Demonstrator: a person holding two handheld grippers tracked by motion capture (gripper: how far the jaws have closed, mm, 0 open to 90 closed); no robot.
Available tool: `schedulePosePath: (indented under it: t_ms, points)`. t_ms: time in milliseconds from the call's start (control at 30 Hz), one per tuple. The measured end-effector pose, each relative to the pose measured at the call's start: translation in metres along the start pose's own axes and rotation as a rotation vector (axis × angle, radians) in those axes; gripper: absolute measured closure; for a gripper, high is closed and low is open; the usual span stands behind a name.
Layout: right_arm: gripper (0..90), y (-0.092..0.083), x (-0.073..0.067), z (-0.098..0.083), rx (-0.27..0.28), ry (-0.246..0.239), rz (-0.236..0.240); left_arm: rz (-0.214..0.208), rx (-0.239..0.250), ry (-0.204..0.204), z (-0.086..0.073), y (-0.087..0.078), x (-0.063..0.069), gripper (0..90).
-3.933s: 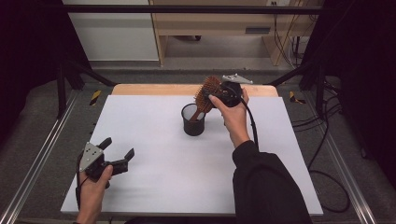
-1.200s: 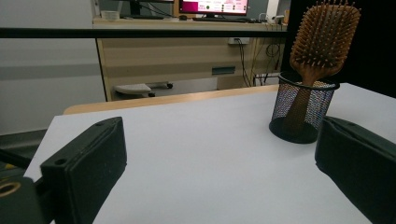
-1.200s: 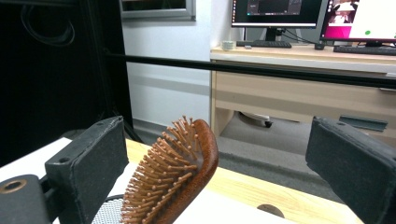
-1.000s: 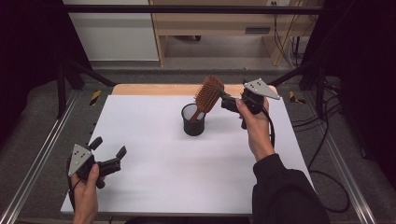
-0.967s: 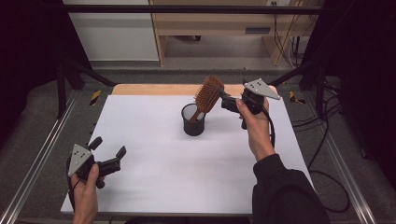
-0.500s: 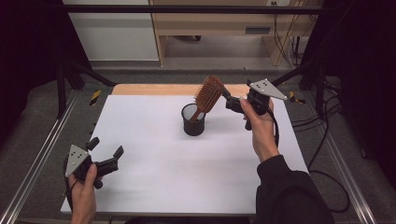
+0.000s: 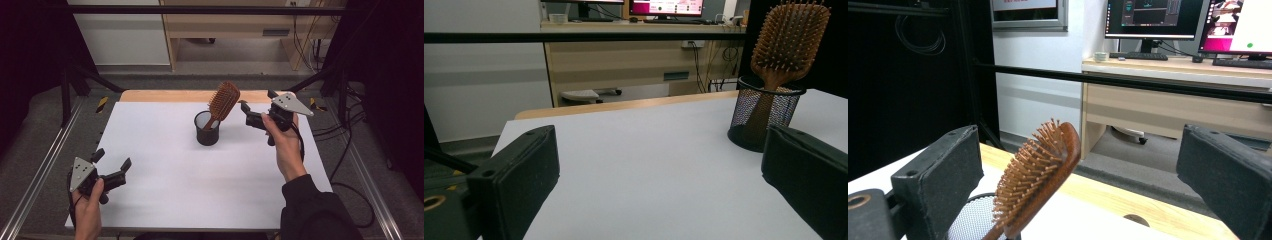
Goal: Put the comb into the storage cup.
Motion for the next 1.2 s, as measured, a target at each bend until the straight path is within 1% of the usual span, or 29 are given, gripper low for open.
schedulePosePath:
  t_ms: [33, 100, 133, 200, 267, 300, 367, 633, 733, 867, 967, 1067, 1100, 1200]
  points:
    - [4.5, -0.002, 0.001, 0.0, 0.002, -0.008, -0.003, 0.002, 0.004, -0.003, 0.001, -0.001, 0.0, 2.4]
    - [4.4, -0.006, 0.004, 0.0, 0.005, -0.004, -0.007, 0.006, 0.009, 0.006, 0.003, -0.006, -0.003, 2.4]
    - [4.4, -0.008, 0.005, -0.001, 0.009, -0.006, -0.011, 0.011, 0.013, 0.002, 0.003, -0.008, -0.004, 2.4]
    - [4.5, -0.015, 0.009, -0.002, 0.012, 0.007, -0.022, 0.015, 0.017, -0.009, 0.003, -0.01, -0.008, 2.4]
    - [4.5, -0.017, 0.01, -0.003, 0.013, 0.004, -0.025, 0.02, 0.024, -0.026, 0.002, -0.01, -0.01, 2.4]
    - [4.2, -0.019, 0.012, -0.004, 0.013, 0.004, -0.027, 0.02, 0.024, -0.027, 0.002, -0.01, -0.01, 2.4]
    - [3.8, -0.024, 0.015, -0.005, 0.01, -0.003, -0.037, 0.023, 0.025, -0.021, 0.002, -0.01, -0.01, 1.7]
    - [3.7, -0.046, 0.03, -0.006, 0.023, -0.001, -0.068, 0.026, 0.029, -0.016, 0.003, -0.01, -0.011, 1.7]
    - [3.7, -0.056, 0.034, -0.008, 0.024, 0.005, -0.07, 0.034, 0.038, -0.028, 0.003, -0.012, -0.012, 1.9]
    - [3.8, -0.066, 0.041, -0.01, 0.015, -0.005, -0.071, 0.041, 0.044, -0.037, 0.004, -0.013, -0.013, 1.8]
    - [3.8, -0.073, 0.044, -0.012, 0.015, -0.002, -0.077, 0.045, 0.045, -0.032, 0.004, -0.013, -0.013, 1.9]
    - [3.8, -0.079, 0.048, -0.016, 0.001, -0.003, -0.083, 0.032, 0.05, -0.037, 0.005, -0.014, -0.012, 2.2]
    - [3.8, -0.084, 0.049, -0.019, -0.001, 0.001, -0.085, 0.033, 0.052, -0.036, 0.005, -0.014, -0.012, 2.2]
    - [3.9, -0.089, 0.05, -0.021, 0.0, 0.006, -0.087, 0.033, 0.05, -0.03, 0.005, -0.015, -0.011, 2.2]
Point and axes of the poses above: each handheld gripper's, and its own axes: y roughly forward along the jaws, z roughly out of its top, x roughly to its right, the point moved 2 cm from there along y, roughly forward along the jaws, and after that the axes turned 6 degrees about x, right-handed, at the moved point
